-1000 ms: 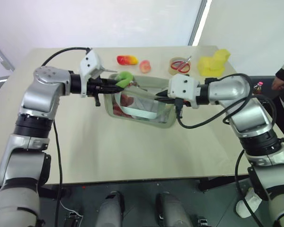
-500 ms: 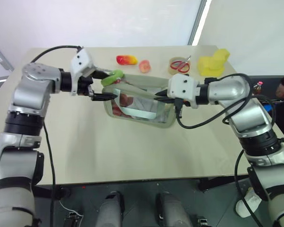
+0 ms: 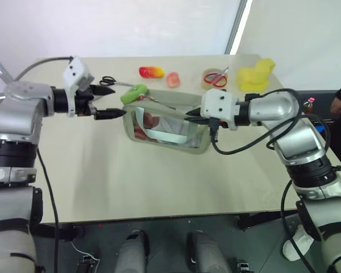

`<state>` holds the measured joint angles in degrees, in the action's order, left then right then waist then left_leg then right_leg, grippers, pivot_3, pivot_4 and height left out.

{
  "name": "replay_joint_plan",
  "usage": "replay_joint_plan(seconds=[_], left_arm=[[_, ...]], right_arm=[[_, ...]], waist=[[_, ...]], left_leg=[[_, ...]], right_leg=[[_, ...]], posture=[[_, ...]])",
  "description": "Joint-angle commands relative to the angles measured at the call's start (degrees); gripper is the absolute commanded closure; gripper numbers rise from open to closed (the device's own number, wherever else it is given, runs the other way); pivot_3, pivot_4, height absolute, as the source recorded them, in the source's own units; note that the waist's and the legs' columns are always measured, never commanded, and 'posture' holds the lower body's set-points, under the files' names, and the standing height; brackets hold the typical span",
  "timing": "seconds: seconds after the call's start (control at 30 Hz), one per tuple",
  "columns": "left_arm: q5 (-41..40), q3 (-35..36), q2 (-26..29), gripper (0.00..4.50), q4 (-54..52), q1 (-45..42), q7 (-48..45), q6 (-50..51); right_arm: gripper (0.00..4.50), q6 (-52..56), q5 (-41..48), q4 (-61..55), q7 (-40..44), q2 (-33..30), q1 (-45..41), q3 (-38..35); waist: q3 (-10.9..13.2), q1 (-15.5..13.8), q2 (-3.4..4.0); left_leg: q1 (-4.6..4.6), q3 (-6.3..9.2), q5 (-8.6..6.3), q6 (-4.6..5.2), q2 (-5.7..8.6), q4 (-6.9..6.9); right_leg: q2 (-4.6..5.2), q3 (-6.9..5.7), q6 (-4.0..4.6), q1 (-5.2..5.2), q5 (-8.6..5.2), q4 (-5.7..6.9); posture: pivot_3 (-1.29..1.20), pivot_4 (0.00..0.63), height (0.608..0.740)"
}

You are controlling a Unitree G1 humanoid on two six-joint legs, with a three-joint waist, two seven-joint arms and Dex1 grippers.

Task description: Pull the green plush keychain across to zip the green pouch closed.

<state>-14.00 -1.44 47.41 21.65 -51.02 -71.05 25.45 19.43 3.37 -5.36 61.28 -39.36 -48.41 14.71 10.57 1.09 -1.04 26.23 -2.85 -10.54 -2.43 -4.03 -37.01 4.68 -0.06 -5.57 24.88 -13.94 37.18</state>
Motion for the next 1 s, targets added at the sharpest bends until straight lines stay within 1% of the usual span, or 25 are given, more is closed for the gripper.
replay_joint_plan(seconds=[0.03,0.3,0.33,0.4,0.43,0.5,0.63,0.93,1.0], left_arm=[[0.2,1.0,-0.3,0.08,0.5,0.1,1.0,-1.7],[-1.4,1.5,-6.0,0.08,0.5,1.1,3.6,-1.3],[-1.5,1.7,-6.1,0.31,0.3,1.1,3.6,-1.2],[-1.8,1.8,-5.8,0.89,-0.2,1.1,2.8,-0.9],[-1.8,1.9,-5.6,1.43,-0.3,1.1,2.5,-0.9],[-1.9,2.1,-5.2,2.33,-0.3,0.7,2.2,-0.6],[-2.4,2.2,-4.7,4.45,-1.2,0.5,1.9,0.0],[-3.7,2.2,-4.5,4.48,-6.0,1.9,1.5,3.2],[-4.0,2.2,-4.2,4.5,-7.0,2.5,1.3,3.6]], right_arm=[[4.5,0.2,0.3,-1.6,0.3,0.2,-0.5,-0.5],[4.5,0.3,0.2,-1.7,0.7,0.2,-0.6,-0.4],[4.5,0.3,0.2,-1.8,0.7,0.2,-0.5,-0.5],[4.5,0.3,0.2,-1.7,0.7,0.1,-0.6,-0.5],[4.5,0.3,0.2,-1.6,0.8,0.2,-0.6,-0.4],[4.5,0.1,0.1,-1.5,0.8,0.2,-0.7,-0.4],[4.5,-0.3,-0.1,-0.9,0.8,0.2,-0.7,-0.3],[4.5,-1.5,-0.6,1.9,0.9,0.2,-2.3,-0.7],[3.66,-0.3,0.2,3.2,1.5,0.1,-3.4,-1.3]], waist=[[0.0,-0.1,0.0],[0.0,-0.1,0.0],[0.0,0.0,0.0],[0.0,0.0,0.0],[0.0,0.0,0.0],[0.0,-0.1,0.0],[0.0,-0.1,0.0],[0.0,-0.1,0.0],[0.0,-0.1,0.0]], left_leg=[[0.01,0.0,0.0,0.0,0.0,-0.01],[0.02,-0.01,0.0,0.0,0.0,-0.03],[0.02,0.0,0.0,0.0,0.0,-0.03],[0.02,-0.01,0.0,0.0,0.0,-0.01],[0.02,-0.01,0.0,0.0,0.0,0.0],[0.02,0.0,0.0,0.0,0.0,0.0],[0.02,-0.01,0.0,0.0,0.0,-0.02],[0.04,-0.01,0.0,0.0,0.0,0.0],[0.04,-0.01,0.0,0.0,0.0,-0.01]], right_leg=[[0.0,0.0,0.0,0.0,0.0,-0.01],[0.01,0.0,0.01,-0.02,0.01,-0.02],[0.0,0.0,0.0,-0.02,0.01,-0.02],[0.0,0.0,-0.01,-0.01,0.01,-0.02],[0.0,0.0,-0.01,-0.01,0.01,-0.02],[0.0,0.0,-0.01,-0.01,0.01,-0.02],[0.0,0.0,0.0,-0.01,0.01,-0.02],[0.01,0.0,0.0,0.0,0.0,-0.06],[0.01,0.0,0.0,0.0,0.0,-0.06]], posture=[[0.0,0.15,0.74],[0.0,0.15,0.74],[0.0,0.15,0.74],[0.0,0.15,0.74],[0.0,0.15,0.74],[0.0,0.15,0.74],[0.0,0.15,0.74],[0.0,0.15,0.74],[0.0,0.15,0.74]])
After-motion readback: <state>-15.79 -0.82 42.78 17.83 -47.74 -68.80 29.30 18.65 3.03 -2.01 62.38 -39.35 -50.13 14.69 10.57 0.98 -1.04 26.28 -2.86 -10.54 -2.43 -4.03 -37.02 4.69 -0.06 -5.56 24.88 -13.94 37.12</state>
